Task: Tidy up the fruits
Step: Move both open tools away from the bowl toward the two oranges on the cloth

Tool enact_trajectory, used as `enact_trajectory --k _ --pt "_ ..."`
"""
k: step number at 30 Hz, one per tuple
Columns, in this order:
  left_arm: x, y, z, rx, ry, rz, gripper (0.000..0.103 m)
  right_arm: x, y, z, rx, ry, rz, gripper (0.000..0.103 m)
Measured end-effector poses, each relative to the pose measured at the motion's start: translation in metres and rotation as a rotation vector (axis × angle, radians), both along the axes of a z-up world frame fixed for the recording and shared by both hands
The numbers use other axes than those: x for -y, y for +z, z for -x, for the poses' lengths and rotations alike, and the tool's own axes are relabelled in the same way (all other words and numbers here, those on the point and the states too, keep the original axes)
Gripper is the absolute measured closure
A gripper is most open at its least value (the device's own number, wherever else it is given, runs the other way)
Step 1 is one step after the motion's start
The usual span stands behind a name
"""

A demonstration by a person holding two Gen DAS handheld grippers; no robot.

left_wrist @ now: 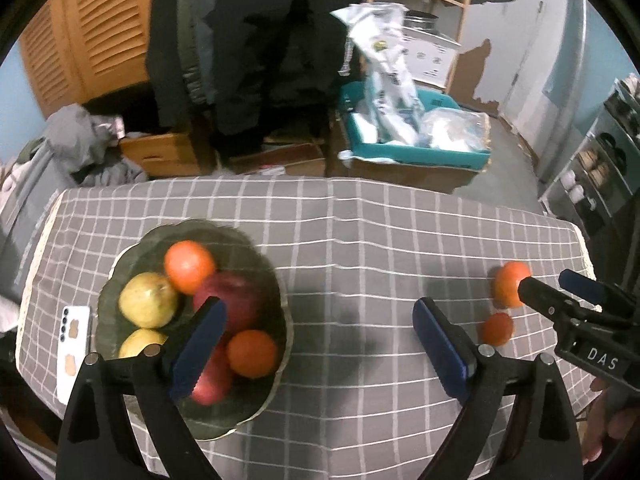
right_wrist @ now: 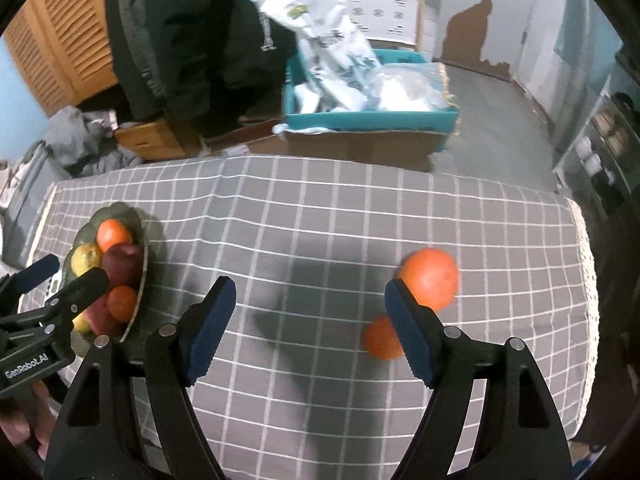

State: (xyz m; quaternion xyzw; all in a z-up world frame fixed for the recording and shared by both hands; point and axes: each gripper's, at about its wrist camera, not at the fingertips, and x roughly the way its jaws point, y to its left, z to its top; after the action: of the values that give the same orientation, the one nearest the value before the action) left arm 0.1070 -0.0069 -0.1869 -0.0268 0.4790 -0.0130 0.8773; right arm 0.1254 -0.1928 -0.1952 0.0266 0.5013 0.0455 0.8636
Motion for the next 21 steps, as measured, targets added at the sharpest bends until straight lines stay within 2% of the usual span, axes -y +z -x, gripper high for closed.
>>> enact_trajectory --k 12,21 --pt "0.056 -0.007 -0.022 -0.015 -0.081 -0.032 0.008 0.055 -0.005 -0.007 -0.016 -0.072 0.037 0.026" --pt "0.079 -0.033 -0.043 -0.064 -0.109 -0.066 0.008 0.081 -0.041 -0.030 -0.103 -0.106 0.029 0.026"
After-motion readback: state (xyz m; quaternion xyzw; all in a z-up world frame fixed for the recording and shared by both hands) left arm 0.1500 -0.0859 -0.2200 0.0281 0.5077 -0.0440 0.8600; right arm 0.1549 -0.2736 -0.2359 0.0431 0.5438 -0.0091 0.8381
